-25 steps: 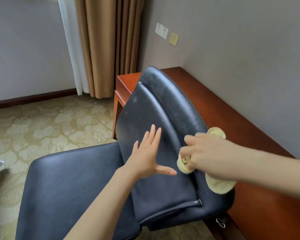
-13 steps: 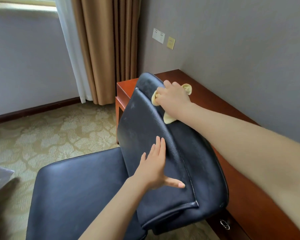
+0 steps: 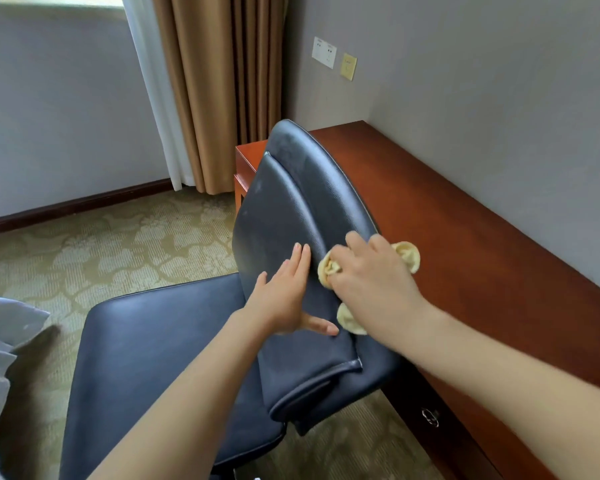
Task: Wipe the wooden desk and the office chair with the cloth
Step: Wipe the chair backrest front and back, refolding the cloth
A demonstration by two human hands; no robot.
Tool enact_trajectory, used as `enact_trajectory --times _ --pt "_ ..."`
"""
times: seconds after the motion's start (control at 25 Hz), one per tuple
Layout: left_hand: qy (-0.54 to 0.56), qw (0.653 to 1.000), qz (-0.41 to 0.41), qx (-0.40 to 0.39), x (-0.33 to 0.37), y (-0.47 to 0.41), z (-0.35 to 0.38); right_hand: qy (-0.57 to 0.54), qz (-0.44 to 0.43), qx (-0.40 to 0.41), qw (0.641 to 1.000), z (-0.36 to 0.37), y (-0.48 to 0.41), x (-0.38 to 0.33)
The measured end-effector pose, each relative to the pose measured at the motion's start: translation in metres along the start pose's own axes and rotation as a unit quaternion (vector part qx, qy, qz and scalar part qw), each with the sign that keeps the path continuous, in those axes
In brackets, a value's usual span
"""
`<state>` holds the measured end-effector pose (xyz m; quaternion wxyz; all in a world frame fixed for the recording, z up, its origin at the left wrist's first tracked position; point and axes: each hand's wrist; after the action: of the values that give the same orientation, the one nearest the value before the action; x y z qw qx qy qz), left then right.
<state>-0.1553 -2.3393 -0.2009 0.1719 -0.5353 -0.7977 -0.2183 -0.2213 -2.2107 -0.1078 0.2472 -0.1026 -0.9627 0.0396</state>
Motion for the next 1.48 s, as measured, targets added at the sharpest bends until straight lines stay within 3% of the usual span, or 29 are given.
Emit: enact_trajectory --times 0.12,0.32,0.44,0.64,1.0,1.2,1.48 --pt "0.007 1.000 -0.006 0.014 0.002 0.005 0.000 -0.056 0.001 0.006 0.998 -0.007 0.037 -0.015" --pt "0.006 0.993 0.079 0.087 0.010 0.012 -0.007 -0.103 0.013 0.060 0.993 -0.004 0.081 -0.024" --pt "-0.027 0.991 0.103 0.078 0.013 0.011 -0.011 -0.122 0.008 0.067 0.990 -0.006 0.076 -0.010" --pt "-0.010 0.998 0.063 0.019 0.010 0.010 -0.004 -0.055 0.029 0.025 0.998 -0.007 0.024 0.017" --pt "-0.040 0.999 0.030 -0.001 0.003 -0.004 -0.009 -0.002 0.100 -0.013 0.995 0.017 -0.077 0.033" --pt "-0.082 0.996 0.009 -0.012 -0.001 -0.014 -0.013 -0.048 0.136 0.010 0.989 0.019 -0.035 0.007" --pt "-0.083 0.997 -0.004 0.002 0.000 -0.013 -0.009 0.003 0.118 0.056 0.991 0.022 0.044 -0.033"
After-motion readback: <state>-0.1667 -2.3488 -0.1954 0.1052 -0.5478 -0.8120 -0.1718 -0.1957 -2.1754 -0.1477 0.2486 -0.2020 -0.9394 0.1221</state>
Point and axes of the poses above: each hand's wrist, its own y-axis away from the middle knuckle, its own z-axis out of the palm, x = y × z, and after that the axes turned 5 degrees about x, right-handed
